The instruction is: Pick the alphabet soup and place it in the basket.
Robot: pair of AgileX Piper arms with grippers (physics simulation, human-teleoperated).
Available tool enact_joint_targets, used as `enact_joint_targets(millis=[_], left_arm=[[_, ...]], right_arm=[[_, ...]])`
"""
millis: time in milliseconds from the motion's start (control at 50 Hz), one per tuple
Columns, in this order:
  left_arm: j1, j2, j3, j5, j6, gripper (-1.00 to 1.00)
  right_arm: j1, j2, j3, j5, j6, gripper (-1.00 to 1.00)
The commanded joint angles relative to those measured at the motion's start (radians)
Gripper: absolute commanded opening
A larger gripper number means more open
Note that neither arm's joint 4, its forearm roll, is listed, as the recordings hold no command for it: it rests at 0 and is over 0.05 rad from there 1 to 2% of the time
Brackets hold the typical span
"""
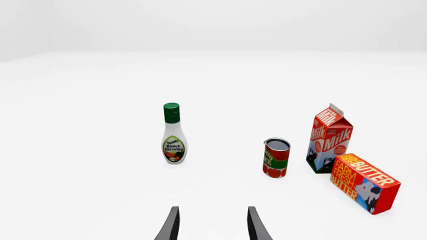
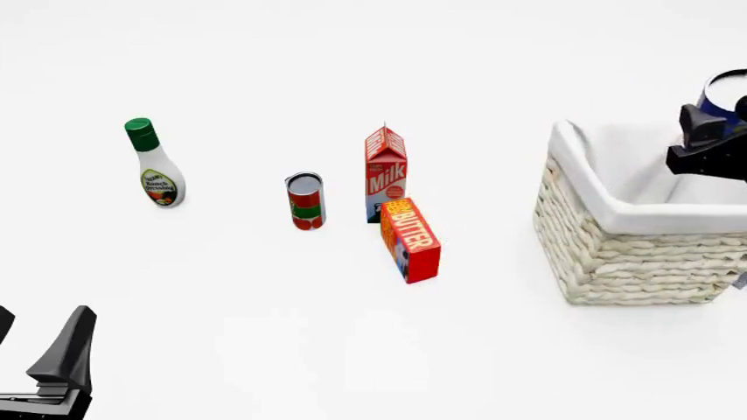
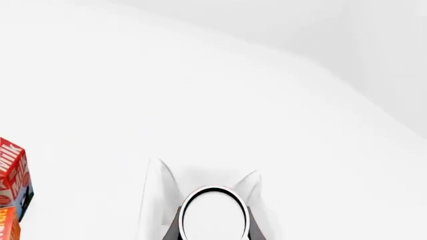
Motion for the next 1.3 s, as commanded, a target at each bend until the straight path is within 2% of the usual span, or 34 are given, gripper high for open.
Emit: enact_joint_targets(millis=[20, 260, 680, 960, 1300], left_arm=[[0.000, 0.000, 0.000, 0.000, 0.000, 1.00], [0.000, 0.000, 0.000, 0.000, 0.000, 1.00], [0.000, 0.000, 0.000, 0.000, 0.000, 1.00], [0.000, 0.000, 0.000, 0.000, 0.000, 1.00], [0.000, 0.000, 0.000, 0.000, 0.000, 1.00]], right_arm=[[-0.024, 0.030, -0.034, 0.060, -0.009, -1.00], [-0.026, 0.076, -0.057, 0.103, -0.031, -1.00], [-0.024, 0.160, -0.161, 0.198, -0.060, -1.00], [-0.003, 0.237, -0.193, 0.218, -0.092, -1.00], [-0.033, 0.292, -0.232, 0.243, -0.132, -1.00]])
